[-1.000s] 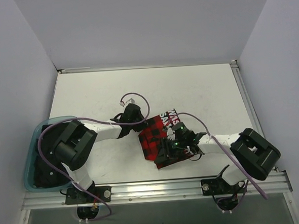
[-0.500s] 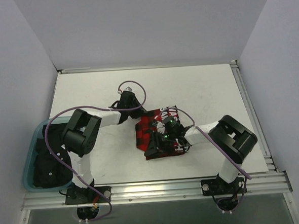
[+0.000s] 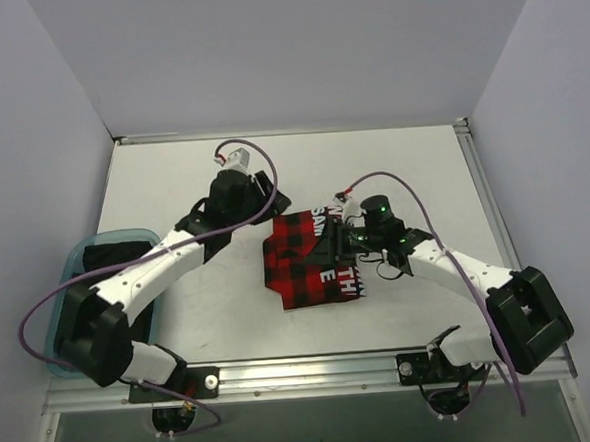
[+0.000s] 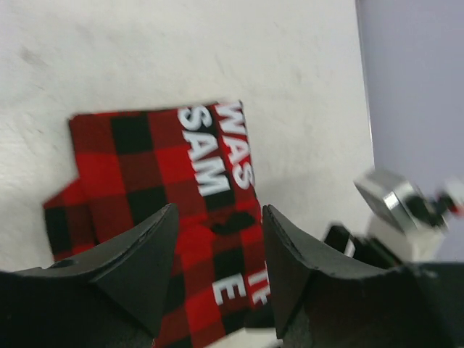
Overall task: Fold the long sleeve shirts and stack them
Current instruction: Fold the shirt
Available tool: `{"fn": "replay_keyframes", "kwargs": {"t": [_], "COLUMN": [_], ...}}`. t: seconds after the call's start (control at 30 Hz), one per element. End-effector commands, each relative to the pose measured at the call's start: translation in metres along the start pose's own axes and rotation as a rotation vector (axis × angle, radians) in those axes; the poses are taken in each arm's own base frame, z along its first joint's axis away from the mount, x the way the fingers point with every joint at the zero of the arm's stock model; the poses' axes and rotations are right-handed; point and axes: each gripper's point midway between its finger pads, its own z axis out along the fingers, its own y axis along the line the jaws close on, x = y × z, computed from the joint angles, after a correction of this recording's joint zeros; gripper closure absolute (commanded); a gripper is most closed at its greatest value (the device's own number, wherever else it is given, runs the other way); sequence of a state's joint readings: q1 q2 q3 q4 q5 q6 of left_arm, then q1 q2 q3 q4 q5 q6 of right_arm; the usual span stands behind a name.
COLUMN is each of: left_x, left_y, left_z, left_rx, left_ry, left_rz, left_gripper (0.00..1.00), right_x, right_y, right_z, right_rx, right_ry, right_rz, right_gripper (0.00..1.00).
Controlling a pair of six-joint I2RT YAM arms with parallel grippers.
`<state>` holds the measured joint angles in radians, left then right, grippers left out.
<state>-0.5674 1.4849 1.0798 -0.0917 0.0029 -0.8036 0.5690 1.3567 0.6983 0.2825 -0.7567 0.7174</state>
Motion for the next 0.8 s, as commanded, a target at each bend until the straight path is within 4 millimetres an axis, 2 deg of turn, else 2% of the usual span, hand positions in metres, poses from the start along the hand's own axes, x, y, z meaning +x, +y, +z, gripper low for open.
{"fn": "replay_keyframes", "kwargs": {"t": [0.0,0.03,0.07,0.1,0.13,0.17,0.23,0.27,0.33,0.37,0.43,0.47,0.6,0.63,0.7,0.73,0.77], "left_x": [0.062,0.074,0.097,0.119,0.133,0.148,0.184,0.194,0.210,0.213,0.222,0.224,0.227,0.222,0.206,0.201,0.187], "left_y": [-0.003,-0.010,0.001,-0.008,-0.004,0.003,0.021,0.026,0.042,0.048,0.061,0.065,0.071,0.065,0.058,0.059,0.051], "left_z": [-0.027,-0.034,-0.036,-0.040,-0.040,-0.040,-0.039,-0.038,-0.033,-0.031,-0.027,-0.026,-0.025,-0.027,-0.033,-0.037,-0.037], "left_rx": [-0.021,-0.001,-0.025,0.008,-0.003,-0.028,-0.037,-0.048,-0.061,-0.080,-0.117,-0.131,-0.160,-0.148,-0.144,-0.158,-0.143], "left_ry": [0.095,0.109,0.146,0.179,0.201,0.214,0.271,0.293,0.302,0.304,0.319,0.320,0.340,0.330,0.296,0.292,0.264], "left_rz": [0.051,0.059,0.048,0.064,0.064,0.039,0.028,-0.002,-0.010,-0.022,-0.016,-0.013,-0.014,-0.014,0.001,0.011,0.025], "left_gripper": [0.41,0.41,0.41,0.42,0.42,0.43,0.44,0.46,0.47,0.48,0.49,0.50,0.51,0.51,0.51,0.51,0.50], "right_x": [0.035,0.040,0.044,0.048,0.051,0.045,0.062,0.059,0.075,0.073,0.084,0.076,0.068,0.061,0.058,0.046,0.039], "right_y": [-0.035,-0.041,-0.051,-0.056,-0.064,-0.069,-0.085,-0.088,-0.103,-0.105,-0.115,-0.112,-0.103,-0.095,-0.096,-0.086,-0.084], "right_z": [-0.019,-0.021,-0.023,-0.023,-0.022,-0.021,-0.018,-0.017,-0.014,-0.013,-0.012,-0.011,-0.016,-0.020,-0.026,-0.032,-0.037], "right_rx": [0.066,0.073,0.080,0.073,0.073,0.057,0.055,0.040,0.041,0.031,0.029,0.000,-0.031,-0.039,0.023,0.031,0.074], "right_ry": [0.078,0.083,0.081,0.084,0.084,0.051,0.083,0.063,0.088,0.072,0.090,0.061,0.035,0.019,0.035,0.004,0.006], "right_rz": [0.065,0.078,0.102,0.111,0.145,0.143,0.214,0.211,0.264,0.265,0.319,0.320,0.313,0.275,0.245,0.189,0.195], "right_gripper": [0.59,0.59,0.59,0.59,0.59,0.59,0.60,0.60,0.60,0.61,0.61,0.63,0.65,0.65,0.64,0.63,0.61]}}
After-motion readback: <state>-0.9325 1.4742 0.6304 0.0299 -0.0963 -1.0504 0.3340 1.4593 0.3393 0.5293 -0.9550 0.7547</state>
